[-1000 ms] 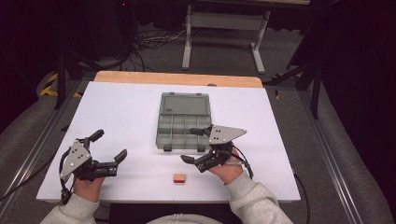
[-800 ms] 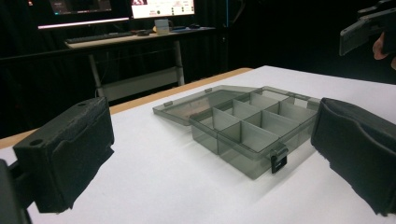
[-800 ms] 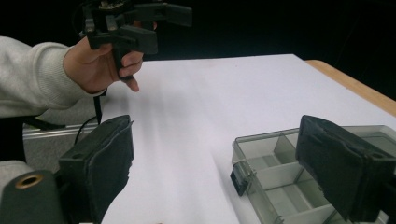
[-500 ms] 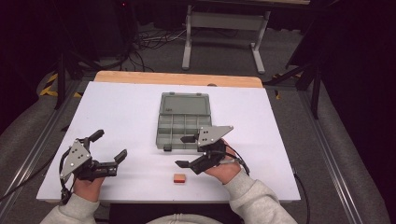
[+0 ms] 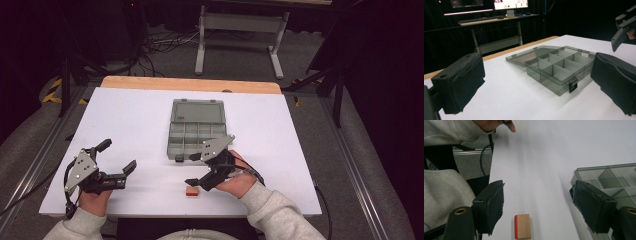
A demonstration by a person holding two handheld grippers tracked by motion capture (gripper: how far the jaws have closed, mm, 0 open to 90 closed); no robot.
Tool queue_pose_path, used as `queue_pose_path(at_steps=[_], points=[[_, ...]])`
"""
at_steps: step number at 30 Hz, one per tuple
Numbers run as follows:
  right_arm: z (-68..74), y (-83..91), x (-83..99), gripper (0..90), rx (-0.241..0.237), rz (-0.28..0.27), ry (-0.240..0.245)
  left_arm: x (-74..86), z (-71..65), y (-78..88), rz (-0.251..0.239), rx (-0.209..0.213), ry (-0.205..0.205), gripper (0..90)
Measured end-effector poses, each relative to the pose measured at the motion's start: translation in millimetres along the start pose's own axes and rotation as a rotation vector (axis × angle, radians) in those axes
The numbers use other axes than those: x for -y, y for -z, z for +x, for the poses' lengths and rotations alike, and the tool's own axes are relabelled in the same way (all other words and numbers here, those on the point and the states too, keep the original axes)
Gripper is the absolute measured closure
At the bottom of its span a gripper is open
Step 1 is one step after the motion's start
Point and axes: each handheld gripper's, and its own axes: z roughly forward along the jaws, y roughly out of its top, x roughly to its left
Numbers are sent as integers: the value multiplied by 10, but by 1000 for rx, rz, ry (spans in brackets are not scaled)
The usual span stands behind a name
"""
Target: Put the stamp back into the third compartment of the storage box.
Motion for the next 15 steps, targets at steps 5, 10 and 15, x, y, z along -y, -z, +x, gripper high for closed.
queue_pose_path(at_steps=[5,10,15], points=[[15,-62,-3,259,-22,54,-1,1,2,2,0,-1,2,3],[21,-122,-4,264,-47,109,-5,-1,-1,1,-1,-1,2,3],[31,-194,7,264,-65,165,-6,-2,0,0,1,0,0,3]])
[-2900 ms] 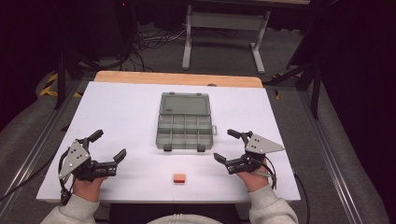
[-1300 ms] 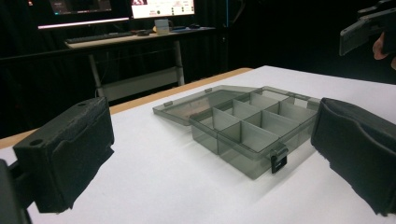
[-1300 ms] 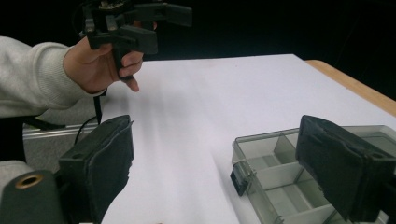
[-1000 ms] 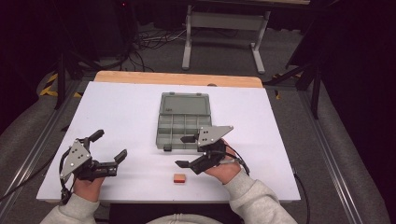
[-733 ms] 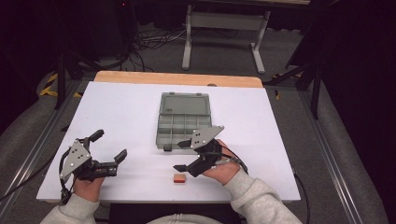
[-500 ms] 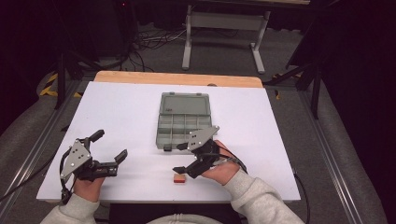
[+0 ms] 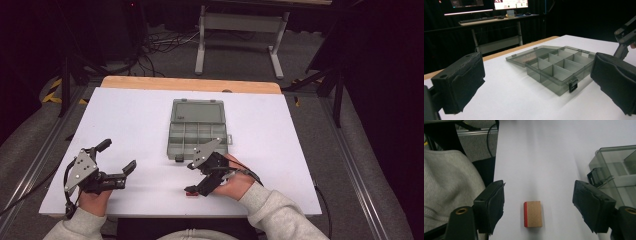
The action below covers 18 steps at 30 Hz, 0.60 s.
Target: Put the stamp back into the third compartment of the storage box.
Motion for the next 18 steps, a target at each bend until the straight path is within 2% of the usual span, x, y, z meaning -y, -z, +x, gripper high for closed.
queue_pose_path(at_steps=[8,18], points=[[4,-101,-1,272,-21,74,-4,1,0,-2,1,0,2,3],[19,-209,23,291,-23,169,-14,0,-3,-2,1,1,1,3]])
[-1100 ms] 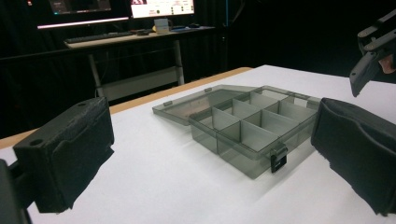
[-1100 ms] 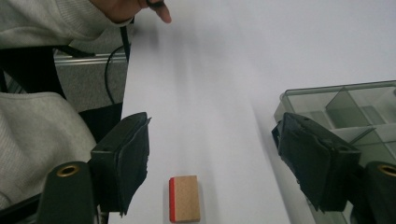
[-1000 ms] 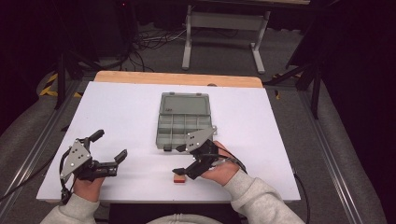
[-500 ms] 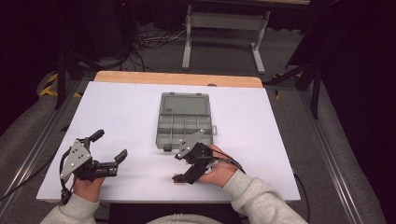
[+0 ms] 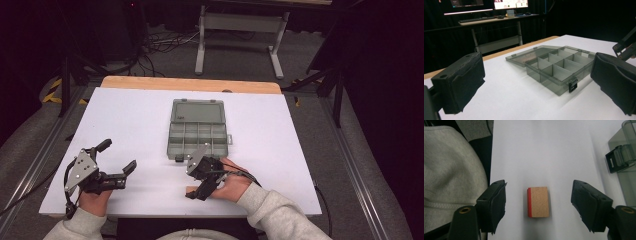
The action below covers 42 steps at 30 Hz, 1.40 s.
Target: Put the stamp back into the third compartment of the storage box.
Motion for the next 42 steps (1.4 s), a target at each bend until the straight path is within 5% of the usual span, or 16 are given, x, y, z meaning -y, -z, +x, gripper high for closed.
queue_pose_path(at_steps=[17,38,42], points=[[21,-149,13,338,15,113,-4,3,-4,-7,8,3,-3,3],[60,-210,24,660,35,156,49,6,-7,-12,9,4,-4,3],[64,-212,24,661,36,155,54,7,-6,-12,9,5,-3,3]])
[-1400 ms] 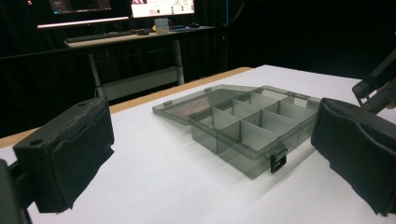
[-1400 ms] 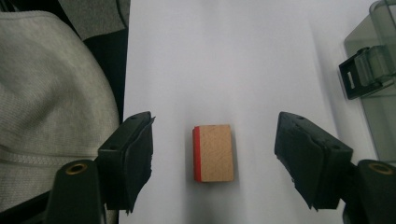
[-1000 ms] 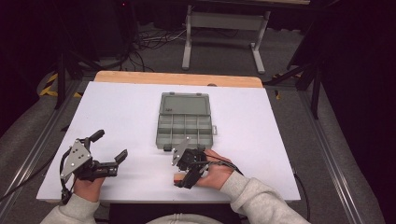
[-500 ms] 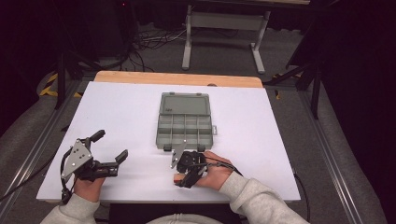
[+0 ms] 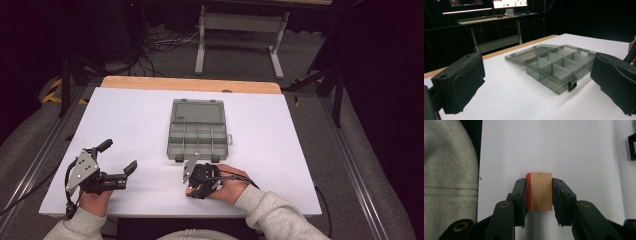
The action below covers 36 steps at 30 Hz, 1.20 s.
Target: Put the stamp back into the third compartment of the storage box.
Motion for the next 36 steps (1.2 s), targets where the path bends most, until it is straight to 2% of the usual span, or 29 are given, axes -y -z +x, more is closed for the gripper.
queue_pose_path(at_steps=[11,16,20,28,30,36], points=[[14,9,-1,661,2,-11,5,-1,1,2,0,0,0,3],[4,54,-2,661,5,-34,8,-1,0,1,0,1,0,3],[-24,113,-6,661,13,-67,15,-1,0,1,0,1,1,3],[-66,263,-9,661,35,-118,-6,0,-2,1,0,2,0,3],[-92,299,-3,661,39,-146,4,-1,-2,1,0,2,0,3],[-137,403,20,661,45,-195,-21,0,-1,-1,-1,2,2,3]])
